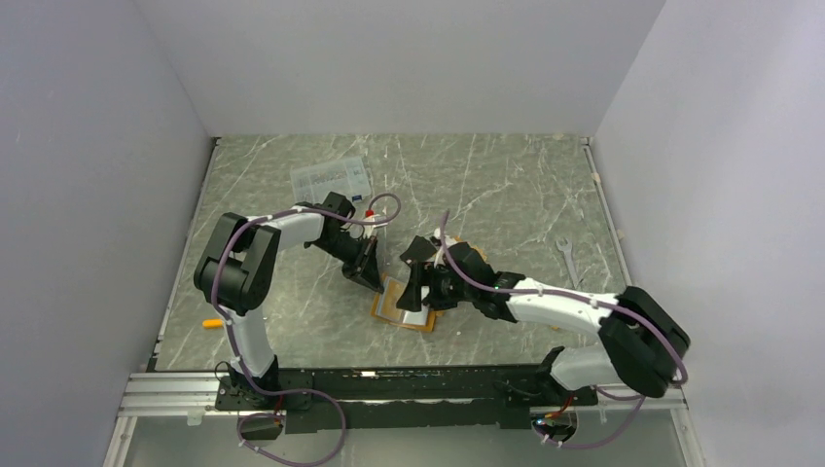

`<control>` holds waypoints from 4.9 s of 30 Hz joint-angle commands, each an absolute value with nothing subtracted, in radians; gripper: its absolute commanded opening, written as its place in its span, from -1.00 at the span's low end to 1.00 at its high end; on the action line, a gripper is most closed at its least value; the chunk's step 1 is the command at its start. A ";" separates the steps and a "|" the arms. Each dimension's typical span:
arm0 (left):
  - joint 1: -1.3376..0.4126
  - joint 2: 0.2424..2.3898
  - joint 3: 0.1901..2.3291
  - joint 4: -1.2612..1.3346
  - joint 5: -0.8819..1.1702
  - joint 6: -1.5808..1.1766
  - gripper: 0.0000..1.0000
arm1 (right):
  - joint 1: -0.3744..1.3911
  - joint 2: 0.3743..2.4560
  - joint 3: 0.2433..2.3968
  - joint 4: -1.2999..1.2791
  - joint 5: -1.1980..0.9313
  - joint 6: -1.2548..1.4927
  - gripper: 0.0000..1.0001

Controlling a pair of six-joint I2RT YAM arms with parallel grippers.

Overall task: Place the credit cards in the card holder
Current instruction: Close the card holder at the center of the board.

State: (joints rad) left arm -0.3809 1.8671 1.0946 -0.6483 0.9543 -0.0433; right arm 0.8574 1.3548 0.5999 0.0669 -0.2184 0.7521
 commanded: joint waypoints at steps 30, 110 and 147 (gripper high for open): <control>-0.387 1.817 1.134 -0.707 0.912 -0.012 -0.94 | 1.027 1.447 0.836 -0.539 0.413 0.836 -0.47; -0.662 2.089 1.327 -0.663 0.830 0.080 -0.44 | 0.869 1.119 0.316 0.164 0.131 0.955 -1.00; -0.492 1.648 1.184 -0.612 0.877 0.320 0.99 | 0.864 1.506 0.697 -0.035 -0.066 0.852 -1.00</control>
